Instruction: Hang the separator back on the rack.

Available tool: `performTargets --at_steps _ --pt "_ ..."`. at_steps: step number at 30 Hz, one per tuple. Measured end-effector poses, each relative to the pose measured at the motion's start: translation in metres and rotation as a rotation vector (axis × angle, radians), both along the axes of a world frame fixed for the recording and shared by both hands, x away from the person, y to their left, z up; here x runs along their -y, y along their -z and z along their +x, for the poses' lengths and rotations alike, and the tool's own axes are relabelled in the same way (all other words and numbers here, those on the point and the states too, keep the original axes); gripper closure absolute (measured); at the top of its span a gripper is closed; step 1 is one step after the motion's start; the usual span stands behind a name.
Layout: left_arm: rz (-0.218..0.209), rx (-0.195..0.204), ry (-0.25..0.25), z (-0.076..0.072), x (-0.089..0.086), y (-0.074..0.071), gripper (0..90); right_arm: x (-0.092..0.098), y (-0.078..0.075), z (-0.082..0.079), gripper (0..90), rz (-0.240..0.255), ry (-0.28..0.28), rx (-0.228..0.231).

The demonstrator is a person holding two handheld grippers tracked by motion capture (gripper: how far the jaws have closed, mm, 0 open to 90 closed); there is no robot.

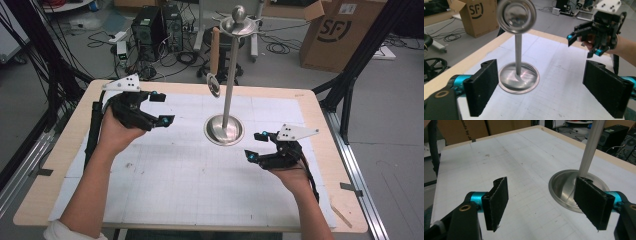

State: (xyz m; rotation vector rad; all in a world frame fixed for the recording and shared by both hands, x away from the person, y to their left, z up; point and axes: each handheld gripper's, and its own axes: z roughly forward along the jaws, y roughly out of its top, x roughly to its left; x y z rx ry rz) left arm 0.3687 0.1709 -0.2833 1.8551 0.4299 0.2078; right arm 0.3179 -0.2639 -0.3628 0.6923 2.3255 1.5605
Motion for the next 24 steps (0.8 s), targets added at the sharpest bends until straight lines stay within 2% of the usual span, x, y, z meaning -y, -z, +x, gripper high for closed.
performTargets --at_steps 7,8,10,12,16,20,22,24 --pt "-0.021 -0.007 -0.013 -0.016 -0.014 0.032 11.4 0.001 0.000 0.002 26.6 0.009 0.001 -0.003" --pt "-0.020 -0.021 -0.016 -0.015 -0.016 0.034 11.3 0.001 0.001 0.003 26.6 0.008 0.001 -0.005" --pt "-0.014 -0.021 -0.037 -0.015 -0.021 0.037 9.8 0.001 0.002 0.004 26.6 0.007 0.001 -0.008" --pt "-0.036 -0.023 -0.032 -0.015 -0.026 0.039 9.4 0.001 0.002 0.005 26.6 0.005 0.002 -0.009" --pt "-0.052 -0.033 -0.036 -0.017 -0.031 0.047 7.5 0.003 0.001 0.004 26.6 0.008 0.011 -0.009" --pt "-0.070 -0.022 -0.046 -0.017 -0.034 0.048 2.4 0.005 0.001 0.004 26.6 0.009 0.019 -0.008" --pt "-0.088 -0.023 -0.030 -0.016 -0.034 0.049 1.6 0.006 0.002 0.004 26.6 0.007 0.023 -0.012" --pt "-0.086 -0.027 -0.019 -0.016 -0.032 0.050 1.6 0.006 0.003 0.005 26.6 0.000 0.024 -0.015"
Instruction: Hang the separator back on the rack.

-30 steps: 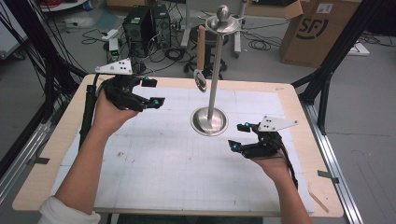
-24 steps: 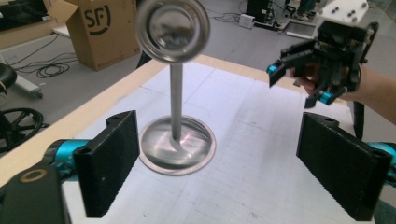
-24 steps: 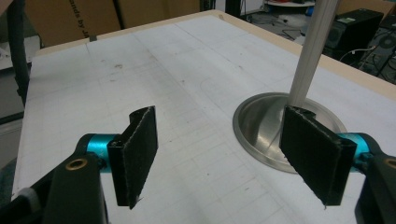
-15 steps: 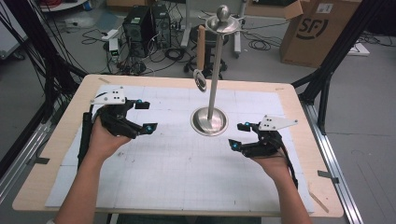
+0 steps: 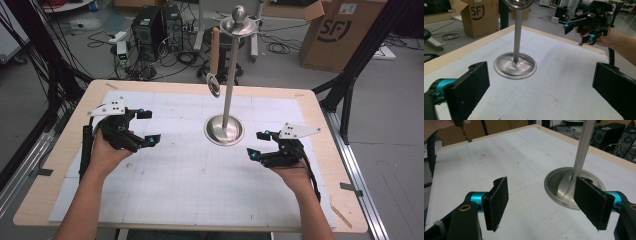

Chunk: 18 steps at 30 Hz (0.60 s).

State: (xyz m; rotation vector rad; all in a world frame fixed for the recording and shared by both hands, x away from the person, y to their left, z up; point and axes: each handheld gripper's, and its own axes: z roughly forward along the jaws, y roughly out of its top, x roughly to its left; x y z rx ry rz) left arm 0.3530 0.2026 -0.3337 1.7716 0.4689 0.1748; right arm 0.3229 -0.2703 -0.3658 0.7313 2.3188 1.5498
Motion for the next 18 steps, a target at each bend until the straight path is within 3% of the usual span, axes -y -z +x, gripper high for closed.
performTargets --at_steps 8,18 --pt "0.035 -0.003 0.029 0.0009 0.0091 0.0047 1.6 0.0010 0.0012 0.0000 26.6 -0.009 0.010 -0.009" --pt "0.007 -0.008 0.045 0.0010 0.0087 0.0040 1.7 0.0006 0.0019 -0.0016 26.6 -0.017 0.008 -0.011"
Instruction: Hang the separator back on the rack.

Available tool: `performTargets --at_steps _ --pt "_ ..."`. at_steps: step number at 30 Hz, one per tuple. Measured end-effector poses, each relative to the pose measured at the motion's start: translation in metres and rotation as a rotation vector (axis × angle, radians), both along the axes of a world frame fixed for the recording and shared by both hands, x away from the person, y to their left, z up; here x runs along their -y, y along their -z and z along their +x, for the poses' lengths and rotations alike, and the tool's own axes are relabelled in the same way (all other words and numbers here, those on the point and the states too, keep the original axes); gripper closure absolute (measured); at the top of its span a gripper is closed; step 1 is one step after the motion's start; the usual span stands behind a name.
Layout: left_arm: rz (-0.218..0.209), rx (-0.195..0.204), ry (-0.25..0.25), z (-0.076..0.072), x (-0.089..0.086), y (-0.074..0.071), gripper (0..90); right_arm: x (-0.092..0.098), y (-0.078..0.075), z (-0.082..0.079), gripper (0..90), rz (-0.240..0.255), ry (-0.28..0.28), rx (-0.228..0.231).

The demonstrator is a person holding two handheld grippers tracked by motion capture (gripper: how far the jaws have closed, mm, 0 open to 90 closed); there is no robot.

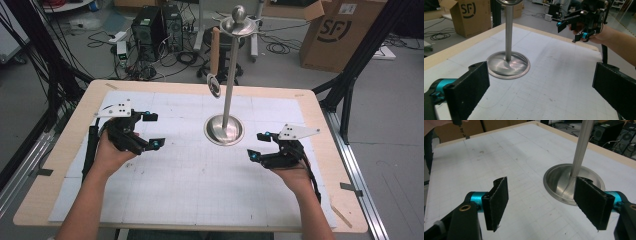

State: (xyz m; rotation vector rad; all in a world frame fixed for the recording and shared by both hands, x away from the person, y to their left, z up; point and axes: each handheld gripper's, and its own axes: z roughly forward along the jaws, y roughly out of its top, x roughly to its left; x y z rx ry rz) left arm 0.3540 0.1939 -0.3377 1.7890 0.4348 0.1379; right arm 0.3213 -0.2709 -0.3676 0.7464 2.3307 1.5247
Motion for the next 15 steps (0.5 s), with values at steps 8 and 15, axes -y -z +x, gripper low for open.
performTargets --at_steps 8,15 --pt "0.020 -0.005 -0.008 0.0006 0.0036 0.0047 1.6 -0.0002 0.0000 -0.0001 26.6 0.001 0.002 0.000" --pt "0.022 -0.003 -0.014 0.0002 0.0033 0.0043 1.6 0.0010 -0.0008 -0.0002 26.6 0.006 0.002 0.008"
